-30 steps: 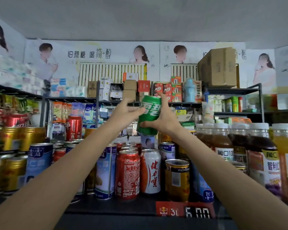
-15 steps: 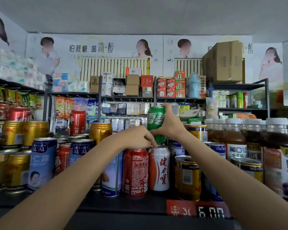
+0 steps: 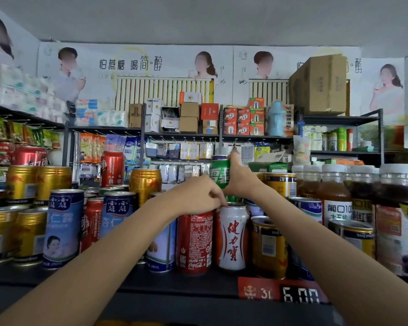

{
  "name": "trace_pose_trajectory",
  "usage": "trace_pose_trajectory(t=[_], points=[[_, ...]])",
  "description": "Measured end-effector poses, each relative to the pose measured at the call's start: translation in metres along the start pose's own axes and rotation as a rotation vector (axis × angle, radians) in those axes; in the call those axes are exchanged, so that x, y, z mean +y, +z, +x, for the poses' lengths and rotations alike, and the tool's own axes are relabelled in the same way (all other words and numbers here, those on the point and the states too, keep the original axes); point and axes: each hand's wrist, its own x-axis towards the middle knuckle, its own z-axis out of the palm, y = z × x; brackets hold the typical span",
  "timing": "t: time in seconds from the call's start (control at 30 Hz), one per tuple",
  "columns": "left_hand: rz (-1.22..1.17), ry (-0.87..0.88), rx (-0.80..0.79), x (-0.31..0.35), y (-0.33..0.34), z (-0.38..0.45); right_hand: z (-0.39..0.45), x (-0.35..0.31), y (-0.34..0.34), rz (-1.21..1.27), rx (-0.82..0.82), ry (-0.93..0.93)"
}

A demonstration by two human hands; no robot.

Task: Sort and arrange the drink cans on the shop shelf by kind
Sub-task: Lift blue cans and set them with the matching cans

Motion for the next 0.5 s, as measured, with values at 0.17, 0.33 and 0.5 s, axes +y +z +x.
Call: trace_pose_trajectory(t=[0.17, 0.33, 0.5], points=[[-0.066, -0.004, 0.035, -0.004, 0.003, -0.005, -0.008, 0.0, -0.001, 0.0, 0.054, -0.04], [-0.118, -0.008, 0.084, -0.001, 0.003, -0.008, -0.015, 0.0, 0.0, -0.039, 0.004, -0.018], [-0.092, -0.003, 0.067, -0.001, 0.004, -0.01, -0.012, 0.002, 0.002, -0.042, -0.087, 0.044]])
